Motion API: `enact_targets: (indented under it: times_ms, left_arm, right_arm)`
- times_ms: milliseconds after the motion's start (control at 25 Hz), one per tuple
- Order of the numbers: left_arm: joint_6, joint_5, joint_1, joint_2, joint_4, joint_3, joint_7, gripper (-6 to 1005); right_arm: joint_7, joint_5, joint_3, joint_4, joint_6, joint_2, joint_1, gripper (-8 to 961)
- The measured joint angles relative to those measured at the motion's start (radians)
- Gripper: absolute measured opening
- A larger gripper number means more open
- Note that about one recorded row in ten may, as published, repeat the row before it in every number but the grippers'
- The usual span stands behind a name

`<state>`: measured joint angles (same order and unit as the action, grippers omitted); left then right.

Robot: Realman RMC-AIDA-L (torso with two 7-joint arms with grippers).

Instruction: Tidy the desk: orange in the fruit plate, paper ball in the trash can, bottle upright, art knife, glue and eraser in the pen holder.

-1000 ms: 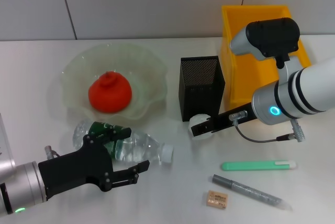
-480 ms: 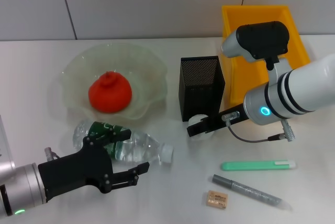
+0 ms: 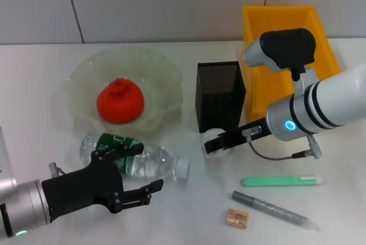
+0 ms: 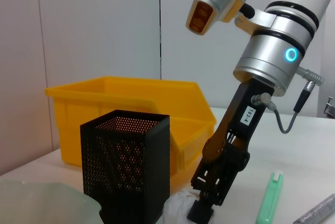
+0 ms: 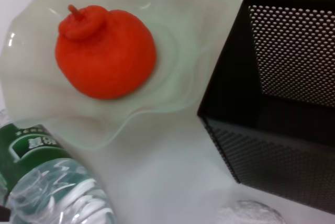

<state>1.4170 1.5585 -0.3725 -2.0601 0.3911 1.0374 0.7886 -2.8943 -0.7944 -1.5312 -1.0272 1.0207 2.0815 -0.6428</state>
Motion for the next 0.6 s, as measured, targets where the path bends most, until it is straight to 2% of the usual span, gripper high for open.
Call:
enact_targets:
  times_ms: [40, 280, 600]
  left_arm:
    - [0.0, 0.0, 0.0, 0.0, 0.0, 0.0, 0.0, 847]
    - [0.001, 0.0, 0.004, 0.0, 0.0, 0.0, 0.0, 847]
    - [0.008, 0.0, 0.007, 0.0, 0.0, 0.0, 0.0, 847]
  right_arm:
    - [0.002, -0.003, 0.0, -0.002, 0.002, 0.0, 0.001, 542]
    - [0.006, -0.012, -0.005, -0.04, 0.039, -0.002, 0.013, 554]
    - [0.042, -0.016, -0.105, -0.216, 0.19, -0.003, 0.072, 569]
